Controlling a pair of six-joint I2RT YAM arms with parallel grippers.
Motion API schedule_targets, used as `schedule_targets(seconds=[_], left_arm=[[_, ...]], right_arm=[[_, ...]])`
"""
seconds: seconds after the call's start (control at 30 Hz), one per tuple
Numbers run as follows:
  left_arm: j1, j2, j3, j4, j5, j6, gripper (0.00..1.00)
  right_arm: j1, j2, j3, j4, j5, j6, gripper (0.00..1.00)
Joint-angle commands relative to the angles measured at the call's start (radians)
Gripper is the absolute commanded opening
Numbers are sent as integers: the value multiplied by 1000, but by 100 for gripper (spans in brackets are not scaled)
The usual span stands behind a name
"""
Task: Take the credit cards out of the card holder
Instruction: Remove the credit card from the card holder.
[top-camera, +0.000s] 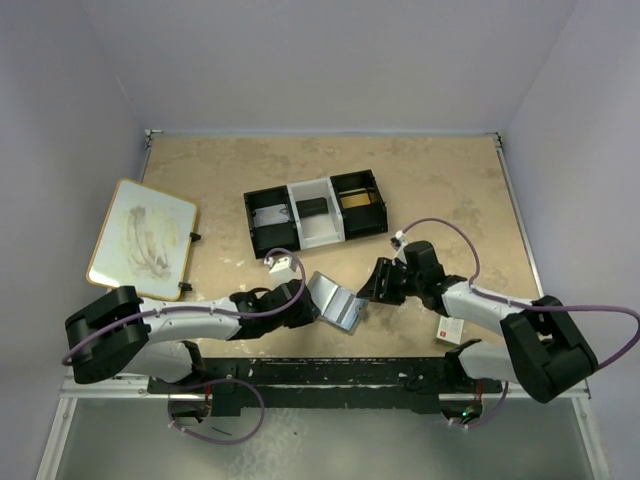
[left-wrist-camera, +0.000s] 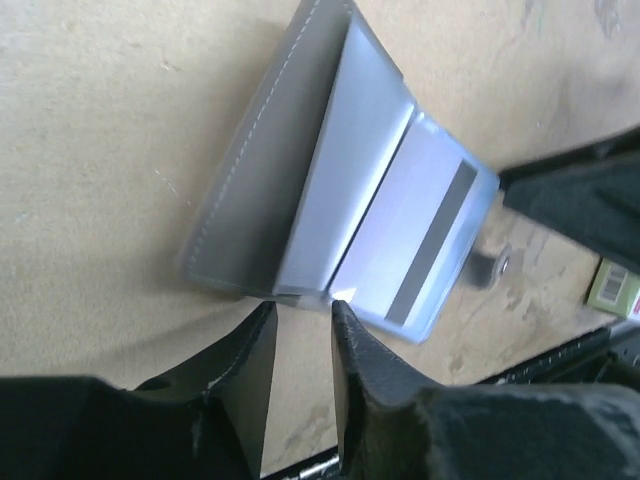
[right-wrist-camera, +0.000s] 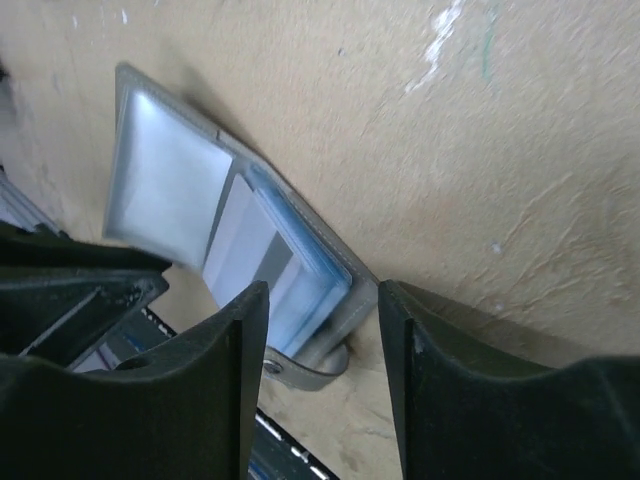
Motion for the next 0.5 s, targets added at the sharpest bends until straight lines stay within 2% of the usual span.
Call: schedule_targets(seconds=[0.0, 0.13, 0.3, 0.47], left_arm=[[18, 29, 58, 34, -110, -40, 22], [80, 52, 113, -30, -135, 18, 17], [200, 59, 125, -47, -73, 126, 16], [212, 61, 171, -179, -125, 187, 18]], right_arm=[[42, -9, -54, 82, -74, 64, 49], [146, -25, -93, 139, -50, 149, 48], [273, -8, -97, 190, -30, 218, 47], [282, -106, -2, -57, 85, 134, 51]])
